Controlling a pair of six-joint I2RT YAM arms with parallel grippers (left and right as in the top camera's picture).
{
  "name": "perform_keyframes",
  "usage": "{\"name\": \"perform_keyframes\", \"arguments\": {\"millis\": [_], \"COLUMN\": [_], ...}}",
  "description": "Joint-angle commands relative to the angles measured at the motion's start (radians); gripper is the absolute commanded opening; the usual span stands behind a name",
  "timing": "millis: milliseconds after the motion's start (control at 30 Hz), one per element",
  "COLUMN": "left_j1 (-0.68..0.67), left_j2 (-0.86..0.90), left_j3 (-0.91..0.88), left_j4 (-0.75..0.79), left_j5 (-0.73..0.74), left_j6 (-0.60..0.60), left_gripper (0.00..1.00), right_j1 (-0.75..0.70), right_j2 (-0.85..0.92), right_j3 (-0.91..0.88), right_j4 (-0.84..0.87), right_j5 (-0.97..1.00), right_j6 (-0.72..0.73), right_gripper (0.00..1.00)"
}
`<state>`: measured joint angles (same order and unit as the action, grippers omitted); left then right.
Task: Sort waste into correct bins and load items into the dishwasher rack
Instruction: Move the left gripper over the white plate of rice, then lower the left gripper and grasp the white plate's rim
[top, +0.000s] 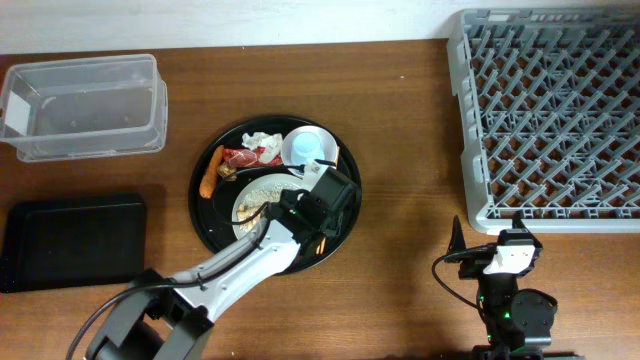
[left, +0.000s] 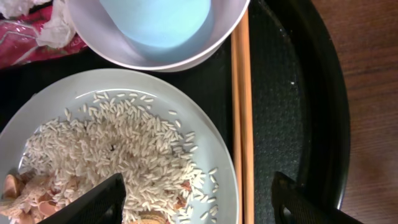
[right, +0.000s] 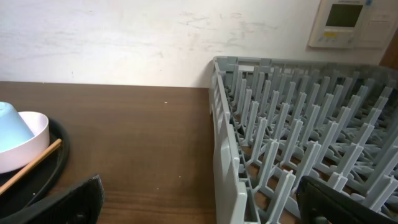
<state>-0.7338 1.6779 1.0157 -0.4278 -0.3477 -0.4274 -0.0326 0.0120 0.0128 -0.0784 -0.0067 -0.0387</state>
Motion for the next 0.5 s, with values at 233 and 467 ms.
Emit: {"name": "perform_keyframes", "arguments": {"millis": [233,467], "left_j1": [-0.004,-0.003], "left_j2": [0.047,0.085], "left_j3": [0.019,0.019], "left_j4": [0.035,0.042], "left_j5": [-0.006,-0.007], "left_j6": [-0.01,-0.055], "left_gripper": [0.64,0.65], "right_j1": [0.006,0.006], "right_j2": [-0.009,-0.009], "right_j3": [-0.007,-0.007], "right_j4": [-0.003,-0.003], "right_j5": [0.008,0.008], "right_j6": [-0.006,-0.006], "right_gripper": [0.98,0.98]}}
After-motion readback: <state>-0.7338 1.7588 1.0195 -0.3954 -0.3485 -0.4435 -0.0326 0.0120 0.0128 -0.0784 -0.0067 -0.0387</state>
